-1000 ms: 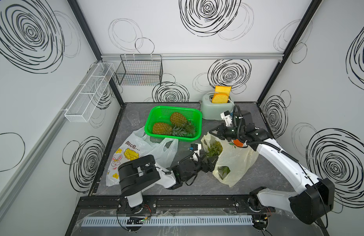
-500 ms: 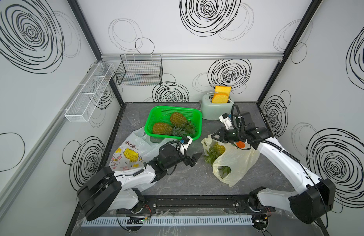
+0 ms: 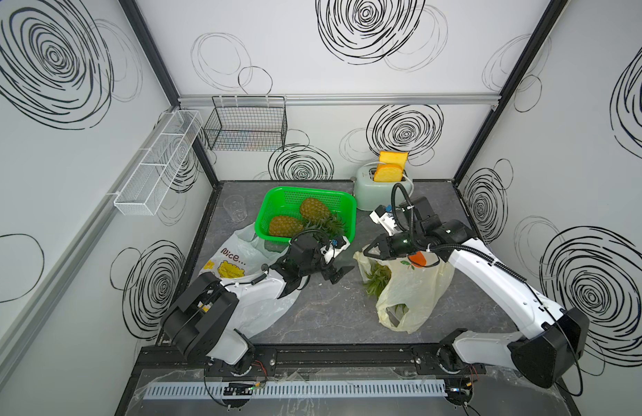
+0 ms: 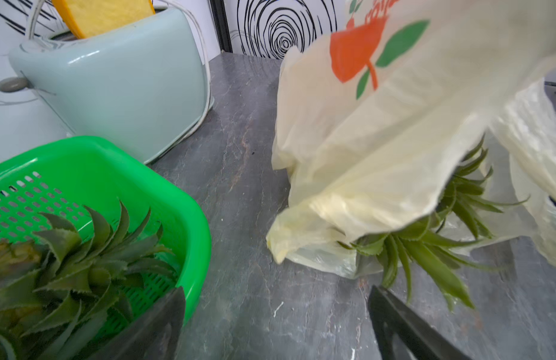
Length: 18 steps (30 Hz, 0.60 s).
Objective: Place the pineapple into a plastic bag & tie a knot
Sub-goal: Place the pineapple in the plastic bag, then adjust the plastic bag at the center of the board.
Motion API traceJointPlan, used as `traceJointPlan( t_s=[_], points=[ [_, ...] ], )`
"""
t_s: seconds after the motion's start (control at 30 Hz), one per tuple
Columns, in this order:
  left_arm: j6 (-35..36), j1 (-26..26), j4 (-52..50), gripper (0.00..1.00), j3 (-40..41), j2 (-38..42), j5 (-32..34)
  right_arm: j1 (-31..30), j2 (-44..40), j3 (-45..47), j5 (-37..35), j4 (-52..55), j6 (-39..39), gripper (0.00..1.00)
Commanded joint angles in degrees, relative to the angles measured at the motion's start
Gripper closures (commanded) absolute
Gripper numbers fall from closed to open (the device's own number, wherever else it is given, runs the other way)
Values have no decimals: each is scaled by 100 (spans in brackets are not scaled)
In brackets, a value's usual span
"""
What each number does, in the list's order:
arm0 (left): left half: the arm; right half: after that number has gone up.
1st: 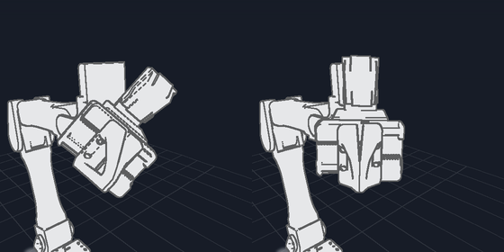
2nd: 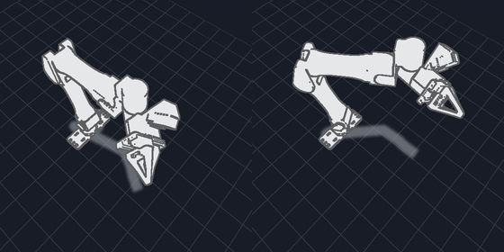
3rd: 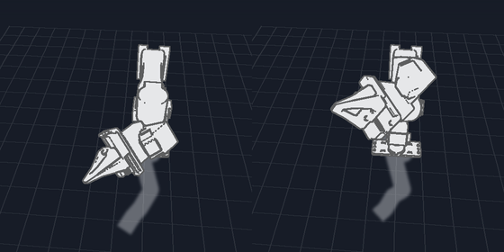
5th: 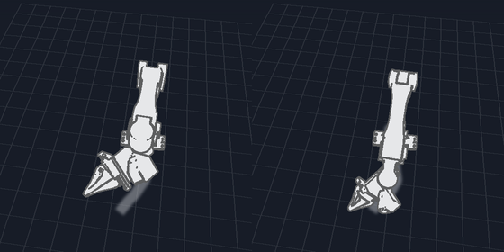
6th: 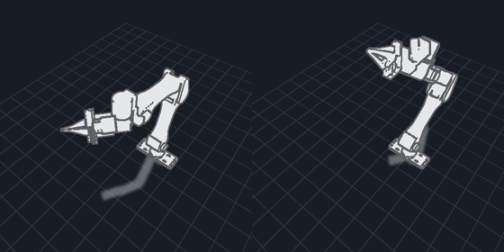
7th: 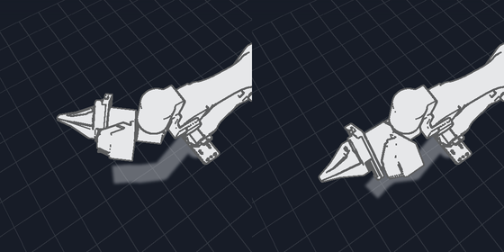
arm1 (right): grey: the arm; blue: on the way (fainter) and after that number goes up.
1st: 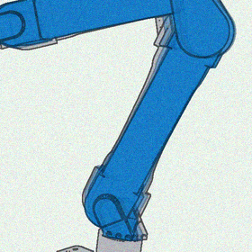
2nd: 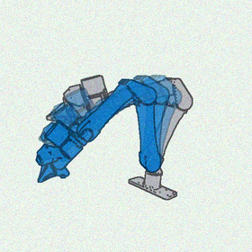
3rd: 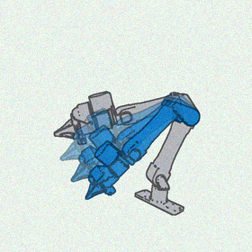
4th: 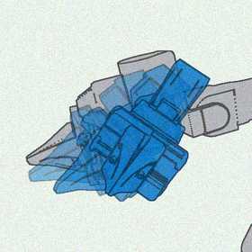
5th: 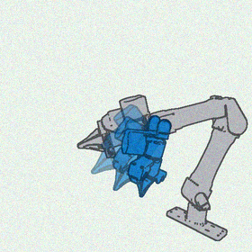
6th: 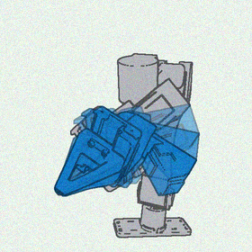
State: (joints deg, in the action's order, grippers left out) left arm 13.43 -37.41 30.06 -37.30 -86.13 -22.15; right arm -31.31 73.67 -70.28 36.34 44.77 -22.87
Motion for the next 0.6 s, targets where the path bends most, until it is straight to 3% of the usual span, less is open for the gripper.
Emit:
traceJointPlan(
  t_s=[0.0,0.3,0.4,0.5,0.57],
  points=[
    [321,-127,593,5,-173,-213,-283,-46,22,-154,134,169,222,100],
    [466,-188,461,19,-865,-1119,-435,-45,-6,-149,59,150,160,100],
    [415,-183,404,29,-1143,-1479,-509,-42,-23,-143,43,162,159,100],
    [321,-197,404,52,-1296,-1699,-680,-32,-46,-157,-12,202,163,100],
    [279,-179,232,73,-1330,-1754,-841,-7,-82,-150,-68,207,153,100]
  ],
)
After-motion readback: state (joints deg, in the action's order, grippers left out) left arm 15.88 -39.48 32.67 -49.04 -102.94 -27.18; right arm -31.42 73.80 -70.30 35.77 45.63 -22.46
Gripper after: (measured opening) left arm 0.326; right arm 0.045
